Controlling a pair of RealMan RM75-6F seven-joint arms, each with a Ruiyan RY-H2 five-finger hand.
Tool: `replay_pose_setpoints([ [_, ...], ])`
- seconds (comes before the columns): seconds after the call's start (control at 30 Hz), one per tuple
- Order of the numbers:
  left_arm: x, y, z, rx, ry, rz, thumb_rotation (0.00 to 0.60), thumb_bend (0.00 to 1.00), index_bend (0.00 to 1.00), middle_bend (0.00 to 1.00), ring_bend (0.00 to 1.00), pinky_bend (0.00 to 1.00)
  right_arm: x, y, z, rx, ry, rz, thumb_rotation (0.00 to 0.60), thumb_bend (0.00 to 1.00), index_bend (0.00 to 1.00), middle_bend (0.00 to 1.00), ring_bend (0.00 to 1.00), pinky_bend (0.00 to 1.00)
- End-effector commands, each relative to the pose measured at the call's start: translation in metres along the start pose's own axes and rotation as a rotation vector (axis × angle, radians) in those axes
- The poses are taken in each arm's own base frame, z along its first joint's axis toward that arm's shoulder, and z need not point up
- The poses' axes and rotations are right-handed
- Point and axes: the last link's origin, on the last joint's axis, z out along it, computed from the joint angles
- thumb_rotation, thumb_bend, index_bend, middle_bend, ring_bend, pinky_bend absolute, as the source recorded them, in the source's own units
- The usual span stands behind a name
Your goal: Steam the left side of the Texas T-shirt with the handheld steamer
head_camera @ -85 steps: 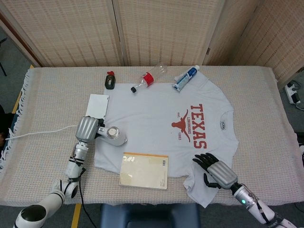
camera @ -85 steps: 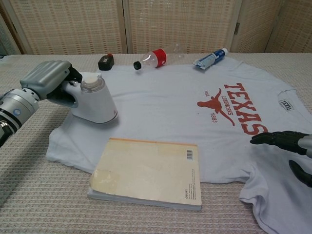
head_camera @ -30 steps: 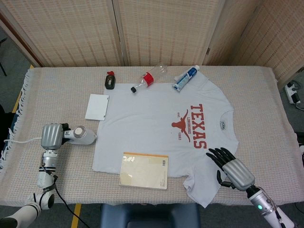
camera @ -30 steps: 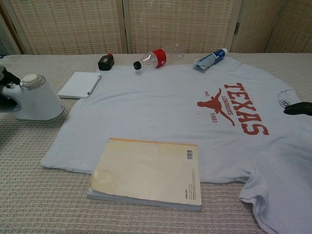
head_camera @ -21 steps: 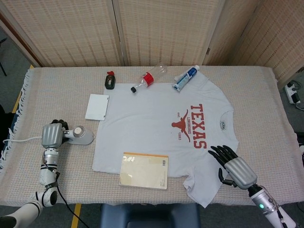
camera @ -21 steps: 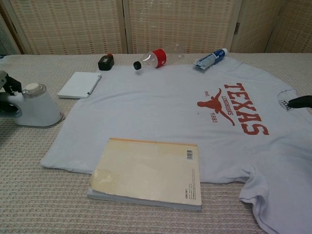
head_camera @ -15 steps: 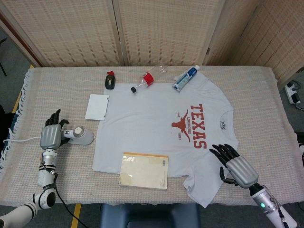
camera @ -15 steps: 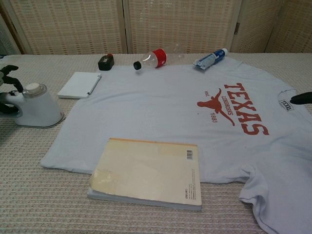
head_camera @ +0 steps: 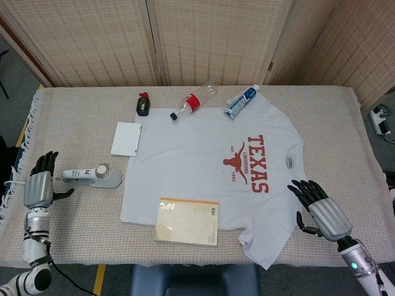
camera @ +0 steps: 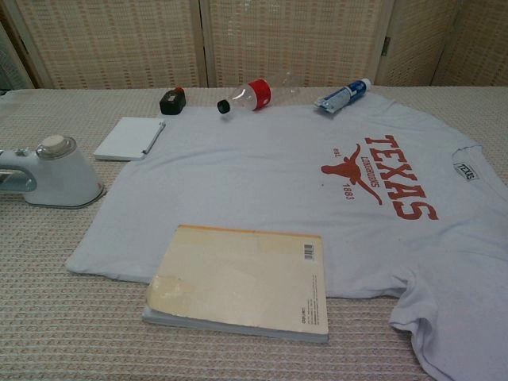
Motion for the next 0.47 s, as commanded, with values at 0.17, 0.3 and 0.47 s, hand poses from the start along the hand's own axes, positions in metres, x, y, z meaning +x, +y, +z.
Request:
replay_pose_setpoints([
  [0.17,0.032,-0.026,-0.056,-0.04,0.041,-0.005,0.6,0.03,0.15,0.18,0.11,0.25,0.019,0.012,-0.023,-0.131,0.167,-0.041,0.127,0.0,0.0,0.08,0.0,0.0],
  [0.3,0.043,-0.027,-0.085,-0.061,0.07,-0.002,0.6,0.03,0.16,0.19,0.11,0.24,0.024,0.02,-0.043,-0.224,0.213,-0.114,0.133,0.0,0.0,0.08,0.0,0.0],
  [0.47,0.049,-0.025,-0.114,-0.081,0.061,-0.008,0.6,0.03,0.17,0.19,0.11,0.22,0.027,0.026,-0.057,-0.263,0.214,-0.09,0.242,0.0,0.0,0.08,0.0,0.0],
])
